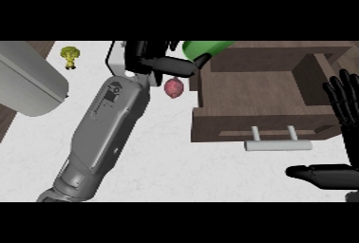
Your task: Pick up the cup, place it into the drawer and close the drawer
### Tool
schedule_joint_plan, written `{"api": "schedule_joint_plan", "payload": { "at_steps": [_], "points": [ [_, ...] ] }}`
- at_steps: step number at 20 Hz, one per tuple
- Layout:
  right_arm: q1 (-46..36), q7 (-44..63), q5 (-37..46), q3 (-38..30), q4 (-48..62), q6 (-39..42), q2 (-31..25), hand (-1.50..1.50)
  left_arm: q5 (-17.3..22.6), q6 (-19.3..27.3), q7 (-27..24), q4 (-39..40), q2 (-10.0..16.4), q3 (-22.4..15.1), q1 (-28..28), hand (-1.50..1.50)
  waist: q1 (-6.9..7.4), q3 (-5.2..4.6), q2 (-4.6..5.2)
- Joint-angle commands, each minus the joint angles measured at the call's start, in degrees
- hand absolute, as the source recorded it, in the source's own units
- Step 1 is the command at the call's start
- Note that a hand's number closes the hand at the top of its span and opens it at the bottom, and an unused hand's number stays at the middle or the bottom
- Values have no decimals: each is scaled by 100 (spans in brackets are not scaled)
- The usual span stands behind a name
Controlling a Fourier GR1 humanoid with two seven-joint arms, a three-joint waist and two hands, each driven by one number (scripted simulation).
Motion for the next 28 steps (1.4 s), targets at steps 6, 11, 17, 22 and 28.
{"api": "schedule_joint_plan", "payload": {
  "at_steps": [6, 11, 17, 22, 28],
  "points": [
    [-364, 29, 1, -26, 183, 22, -67, -150, 1016, 941, 110, 1246, -16, -916, -929, 150, -113, 0, 26],
    [59, -6, 75, 95, -180, 21, 66, -150, 1266, 1182, 224, 1974, -16, -1001, -1606, 150, -170, 1, 30],
    [-272, 69, -65, -76, 103, 70, -60, -150, 1689, 976, 15, 2531, -16, -1419, -1702, 150, -170, 1, 49],
    [-120, -28, -126, -88, 45, 153, -50, -150, 2000, 1347, 122, 2766, -16, -2085, -1775, 150, -236, 2, 51],
    [-312, 54, -156, -8, 29, 161, -41, -150, 2041, 1577, 366, 3212, -16, -2772, -2078, -150, -426, 6, 102]
  ]
}}
